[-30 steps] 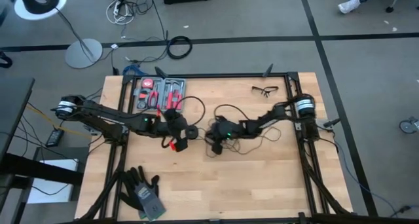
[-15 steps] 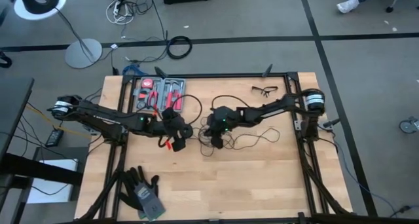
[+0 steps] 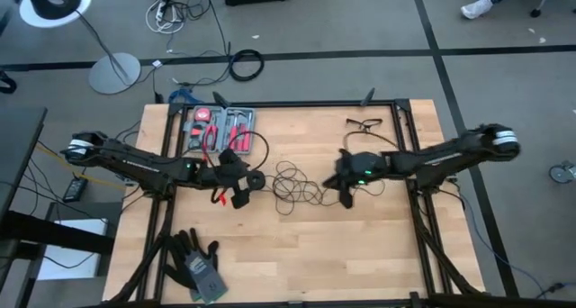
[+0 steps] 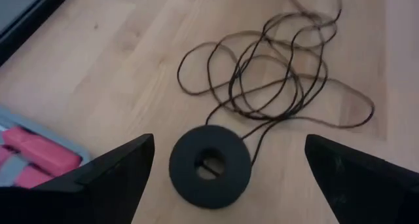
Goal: Coil cords
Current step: Return to Home Position
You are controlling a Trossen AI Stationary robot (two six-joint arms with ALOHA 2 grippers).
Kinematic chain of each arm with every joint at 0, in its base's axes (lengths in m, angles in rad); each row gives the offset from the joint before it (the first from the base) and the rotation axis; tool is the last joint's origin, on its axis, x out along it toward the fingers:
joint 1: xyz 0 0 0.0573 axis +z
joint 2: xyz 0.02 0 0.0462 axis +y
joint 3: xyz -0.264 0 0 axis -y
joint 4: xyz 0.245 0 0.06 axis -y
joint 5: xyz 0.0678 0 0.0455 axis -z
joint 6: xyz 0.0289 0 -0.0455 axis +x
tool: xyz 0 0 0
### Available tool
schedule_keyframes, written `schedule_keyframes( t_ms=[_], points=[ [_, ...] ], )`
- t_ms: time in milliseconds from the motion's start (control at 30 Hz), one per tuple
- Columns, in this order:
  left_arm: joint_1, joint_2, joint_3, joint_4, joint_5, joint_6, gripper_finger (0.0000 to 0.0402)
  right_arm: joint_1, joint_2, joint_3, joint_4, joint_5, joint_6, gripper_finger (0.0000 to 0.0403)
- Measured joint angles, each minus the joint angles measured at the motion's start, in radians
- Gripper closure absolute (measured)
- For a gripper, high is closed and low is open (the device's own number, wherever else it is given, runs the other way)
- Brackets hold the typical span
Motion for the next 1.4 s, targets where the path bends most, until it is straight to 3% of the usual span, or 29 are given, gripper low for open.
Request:
schedule_keyframes(
  t_ms=[233, 333, 533, 800, 1133, 1400],
  points=[
    [0.0, -0.181, -0.199, 0.175, 0.056, -0.001, 0.0002, 0.074, -0.303, -0.143, -0.142, 0.063, 0.103, 0.037],
    [0.0, -0.266, -0.271, 0.202, 0.042, 0.003, 0.0002, 0.097, -0.413, -0.172, -0.235, 0.134, 0.119, 0.037],
    [0.0, -0.416, -0.424, 0.289, -0.008, 0.021, 0.0002, 0.12, -0.559, -0.215, -0.245, 0.179, 0.119, 0.037],
    [0.001, -0.547, -0.595, 0.498, -0.025, 0.053, 0.0002, 0.123, -0.592, -0.217, -0.316, 0.175, 0.13, 0.0369],
    [0.002, -0.697, -0.599, 0.455, -0.005, 0.101, 0.0002, 0.123, -0.591, -0.216, -0.339, 0.176, 0.146, 0.0369],
    [0.002, -0.885, -0.599, 0.442, 0.044, 0.166, 0.0002, 0.123, -0.591, -0.216, -0.337, 0.176, 0.16, 0.0369]
  ],
)
